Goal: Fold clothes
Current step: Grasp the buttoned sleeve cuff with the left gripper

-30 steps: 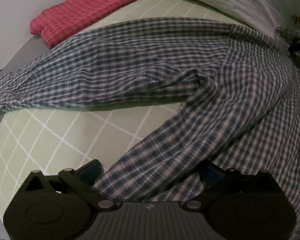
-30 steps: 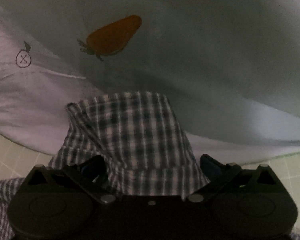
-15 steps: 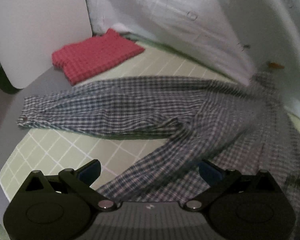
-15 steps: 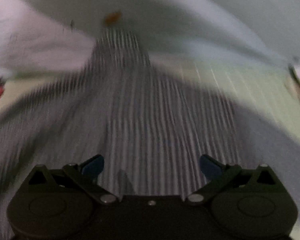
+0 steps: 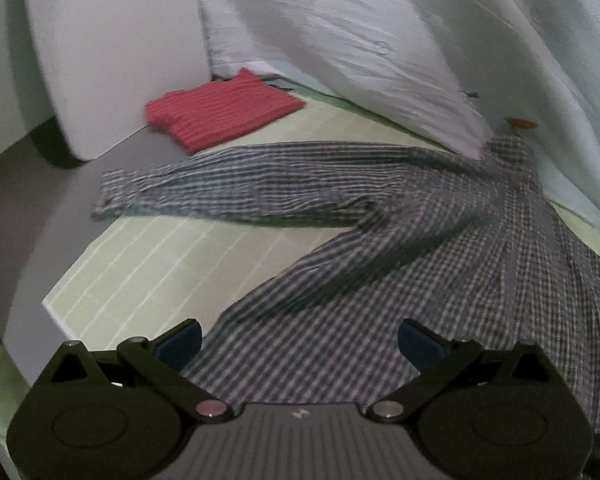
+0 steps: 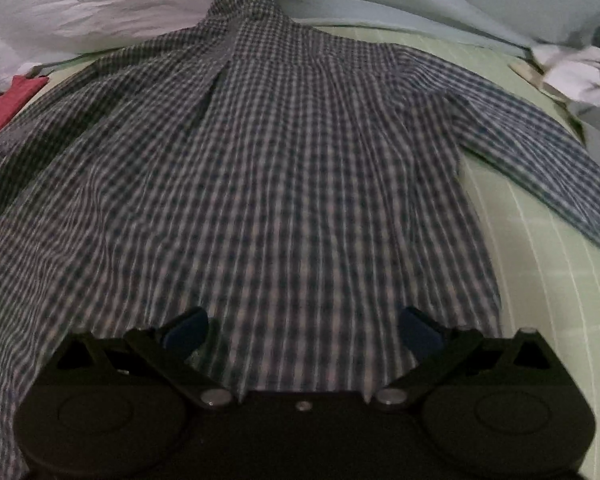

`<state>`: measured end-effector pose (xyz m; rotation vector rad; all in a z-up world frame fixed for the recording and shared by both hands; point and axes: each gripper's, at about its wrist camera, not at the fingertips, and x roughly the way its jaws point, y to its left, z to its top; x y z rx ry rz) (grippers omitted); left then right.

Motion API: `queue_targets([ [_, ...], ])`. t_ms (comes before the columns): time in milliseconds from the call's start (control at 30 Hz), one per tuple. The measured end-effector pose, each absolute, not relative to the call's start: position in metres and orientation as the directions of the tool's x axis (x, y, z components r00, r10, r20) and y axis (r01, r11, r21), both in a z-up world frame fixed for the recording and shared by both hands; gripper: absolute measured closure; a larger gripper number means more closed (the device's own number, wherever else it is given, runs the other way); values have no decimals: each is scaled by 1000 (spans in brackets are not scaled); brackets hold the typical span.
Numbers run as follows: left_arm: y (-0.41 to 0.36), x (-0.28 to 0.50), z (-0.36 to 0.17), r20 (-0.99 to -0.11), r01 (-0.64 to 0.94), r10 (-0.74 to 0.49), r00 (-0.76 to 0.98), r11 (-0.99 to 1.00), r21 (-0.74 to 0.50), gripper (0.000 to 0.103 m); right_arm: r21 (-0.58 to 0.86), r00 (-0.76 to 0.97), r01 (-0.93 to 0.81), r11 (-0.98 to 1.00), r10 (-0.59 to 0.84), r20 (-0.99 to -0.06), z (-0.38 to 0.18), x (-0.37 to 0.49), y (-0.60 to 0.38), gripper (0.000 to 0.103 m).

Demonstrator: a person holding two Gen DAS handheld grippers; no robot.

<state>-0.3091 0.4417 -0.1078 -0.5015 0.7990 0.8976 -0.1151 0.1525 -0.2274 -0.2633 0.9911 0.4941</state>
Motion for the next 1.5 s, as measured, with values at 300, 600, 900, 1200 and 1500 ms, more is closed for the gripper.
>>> queue_targets([
  [300, 505, -365, -111, -781, -853, 502, 371, 516, -73, 0, -20, 468, -382, 924, 174, -866, -228, -154, 175, 0],
  [600, 599, -393, -127, -789, -861, 491, 370, 500, -93, 0, 0, 498, -302, 953, 158, -853, -222, -202, 225, 0],
  [900, 681, -388, -165, -858, -905, 445, 257, 421, -53, 0, -70, 511, -267, 961, 79, -856, -223, -214, 264, 0],
  [1200, 744, -371, -204, -894, -938, 395, 213, 339, -74, 0, -128, 495, -260, 957, 18, -869, -222, -201, 296, 0],
  [1500, 763, -356, -223, -886, -940, 437, 152, 341, 7, 5, -126, 569, -344, 931, 99, -817, -196, -179, 367, 0],
])
